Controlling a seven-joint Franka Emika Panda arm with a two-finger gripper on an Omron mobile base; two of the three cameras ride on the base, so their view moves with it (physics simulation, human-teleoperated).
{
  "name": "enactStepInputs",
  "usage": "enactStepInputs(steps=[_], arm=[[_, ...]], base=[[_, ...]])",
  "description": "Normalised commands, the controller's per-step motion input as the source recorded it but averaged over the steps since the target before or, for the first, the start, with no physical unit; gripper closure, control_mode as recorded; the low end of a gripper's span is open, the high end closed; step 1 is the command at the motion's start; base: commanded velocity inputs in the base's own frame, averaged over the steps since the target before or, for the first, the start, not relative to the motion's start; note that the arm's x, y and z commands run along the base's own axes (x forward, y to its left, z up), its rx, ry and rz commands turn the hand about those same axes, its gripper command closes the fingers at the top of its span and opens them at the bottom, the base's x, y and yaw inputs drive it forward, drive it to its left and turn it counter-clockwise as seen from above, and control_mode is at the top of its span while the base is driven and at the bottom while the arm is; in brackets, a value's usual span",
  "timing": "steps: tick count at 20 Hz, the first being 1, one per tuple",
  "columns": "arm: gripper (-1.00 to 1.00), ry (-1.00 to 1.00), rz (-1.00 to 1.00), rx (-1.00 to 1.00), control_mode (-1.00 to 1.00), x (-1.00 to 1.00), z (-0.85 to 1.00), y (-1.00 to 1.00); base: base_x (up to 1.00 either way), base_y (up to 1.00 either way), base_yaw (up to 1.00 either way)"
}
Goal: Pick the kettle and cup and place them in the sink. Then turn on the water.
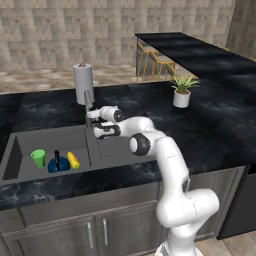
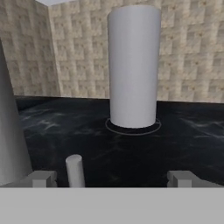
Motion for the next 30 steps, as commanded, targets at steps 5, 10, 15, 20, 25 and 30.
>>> enactStepInputs(steps=[5,10,15,20,25,30], arm=[[-1.0,0.0,0.0,0.0,-1.0,0.05,-0.04,0.05],[-1.0,0.0,0.0,0.0,-1.0,0.03,-0.04,0.13],[-1.0,0.0,0.0,0.0,-1.0,0.02,-0.03,0.16],[-1.0,0.0,0.0,0.0,-1.0,0.02,0.0,0.01],[-1.0,0.0,0.0,0.11,-1.0,0.0,0.0,-0.21],[-1.0,0.0,-0.04,0.23,-1.0,-0.05,0.0,-0.47]], base=[[0.0,0.0,0.0],[0.0,0.0,0.0],[0.0,0.0,0.0],[0.0,0.0,0.0],[0.0,0.0,0.0],[0.0,0.0,0.0]])
